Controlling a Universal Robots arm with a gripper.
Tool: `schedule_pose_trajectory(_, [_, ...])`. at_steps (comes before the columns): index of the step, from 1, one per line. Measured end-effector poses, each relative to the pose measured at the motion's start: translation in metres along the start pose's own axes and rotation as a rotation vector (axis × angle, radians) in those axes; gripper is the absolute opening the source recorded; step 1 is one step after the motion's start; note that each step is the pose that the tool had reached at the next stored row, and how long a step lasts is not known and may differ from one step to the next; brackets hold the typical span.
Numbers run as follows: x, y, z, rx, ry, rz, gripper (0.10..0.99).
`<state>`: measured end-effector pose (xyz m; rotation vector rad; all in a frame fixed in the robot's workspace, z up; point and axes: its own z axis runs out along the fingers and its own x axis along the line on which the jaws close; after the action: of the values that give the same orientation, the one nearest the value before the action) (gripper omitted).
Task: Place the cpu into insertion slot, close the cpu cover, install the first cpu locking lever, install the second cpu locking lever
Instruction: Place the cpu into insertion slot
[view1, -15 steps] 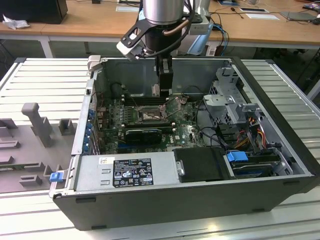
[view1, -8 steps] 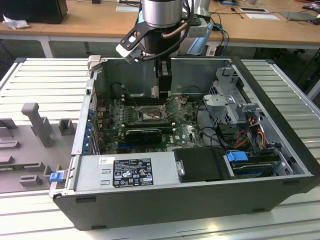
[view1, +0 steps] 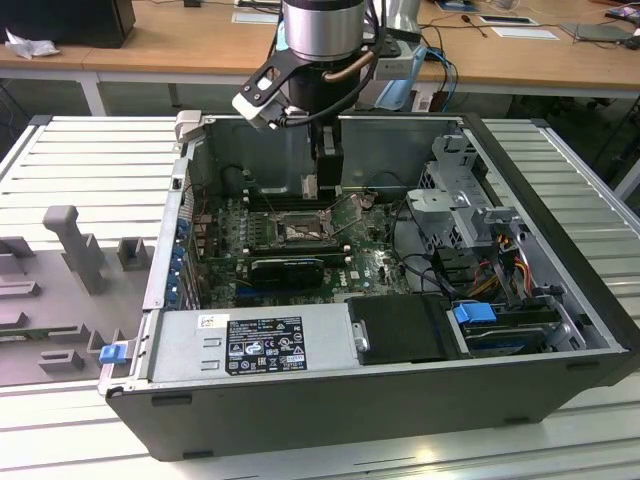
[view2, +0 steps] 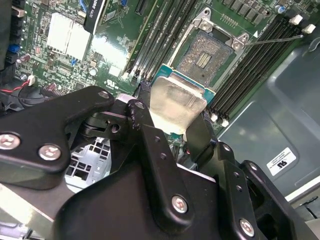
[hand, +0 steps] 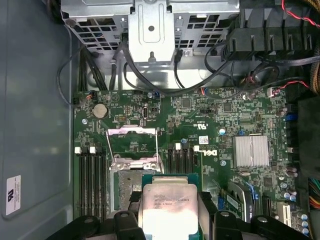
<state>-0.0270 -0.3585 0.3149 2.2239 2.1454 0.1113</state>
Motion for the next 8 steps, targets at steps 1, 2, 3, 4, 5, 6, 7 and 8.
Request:
schedule_pose_trajectory(1, [0.0000,-0.0001,0.0009,0.000,0.0000,0.000,0.529])
schedule_pose_trajectory(2, [0.0000,-0.0002,0.0019,0.000,0.0001,0.000,0.529])
schedule_pose_trajectory(3, [0.0000,-0.0002,0.0026,0.000,0.0001,0.000,0.529])
schedule_pose_trajectory(4, [-0.0001,-0.0003,0.0031,0.000,0.0000,0.000,0.529])
schedule_pose_trajectory(5, [-0.0001,-0.0004,0.0046,0.000,0.0000,0.000,0.529])
schedule_pose_trajectory(6, [-0.0001,-0.0005,0.0054,0.000,0.0000,0.000,0.529])
schedule_pose_trajectory(7, [-0.0001,-0.0006,0.0063,0.000,0.0000,0.000,0.529])
schedule_pose_trajectory(8, [-0.0001,-0.0008,0.0079,0.000,0.0001,0.000,0.529])
